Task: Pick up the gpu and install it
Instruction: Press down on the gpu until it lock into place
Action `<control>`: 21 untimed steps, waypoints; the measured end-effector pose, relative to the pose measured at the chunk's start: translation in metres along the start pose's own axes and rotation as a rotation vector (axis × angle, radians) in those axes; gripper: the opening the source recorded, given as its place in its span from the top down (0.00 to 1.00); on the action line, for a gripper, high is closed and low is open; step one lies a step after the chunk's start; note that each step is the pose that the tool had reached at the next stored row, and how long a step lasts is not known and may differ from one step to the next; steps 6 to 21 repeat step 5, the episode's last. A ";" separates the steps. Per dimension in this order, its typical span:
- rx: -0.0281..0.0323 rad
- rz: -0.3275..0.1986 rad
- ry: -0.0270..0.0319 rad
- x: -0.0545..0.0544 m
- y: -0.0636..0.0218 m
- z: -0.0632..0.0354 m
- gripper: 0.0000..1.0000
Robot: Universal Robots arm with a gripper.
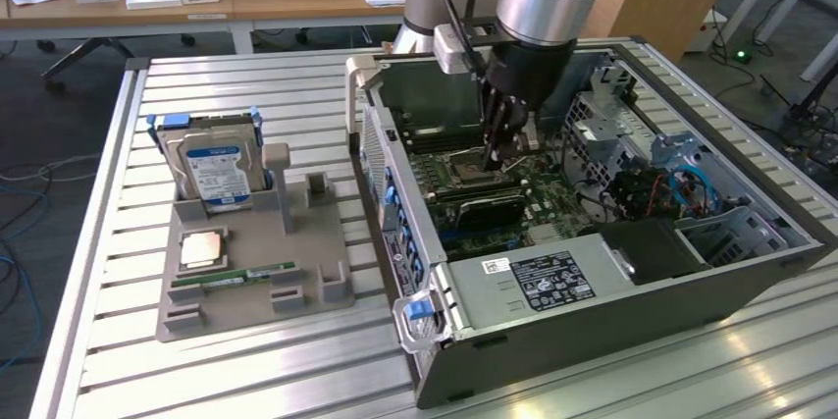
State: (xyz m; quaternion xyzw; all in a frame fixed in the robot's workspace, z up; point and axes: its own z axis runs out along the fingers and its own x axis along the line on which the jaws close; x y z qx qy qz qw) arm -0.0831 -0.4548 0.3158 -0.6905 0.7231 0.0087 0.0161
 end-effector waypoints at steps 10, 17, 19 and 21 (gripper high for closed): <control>0.0000 0.000 0.0000 0.000 0.0000 0.0000 0.89; 0.0000 0.000 0.0000 0.000 0.0000 0.0000 0.89; 0.0000 0.000 0.0000 0.000 0.0000 0.0000 0.89; 0.0000 0.000 0.0000 0.000 0.0000 0.0000 0.89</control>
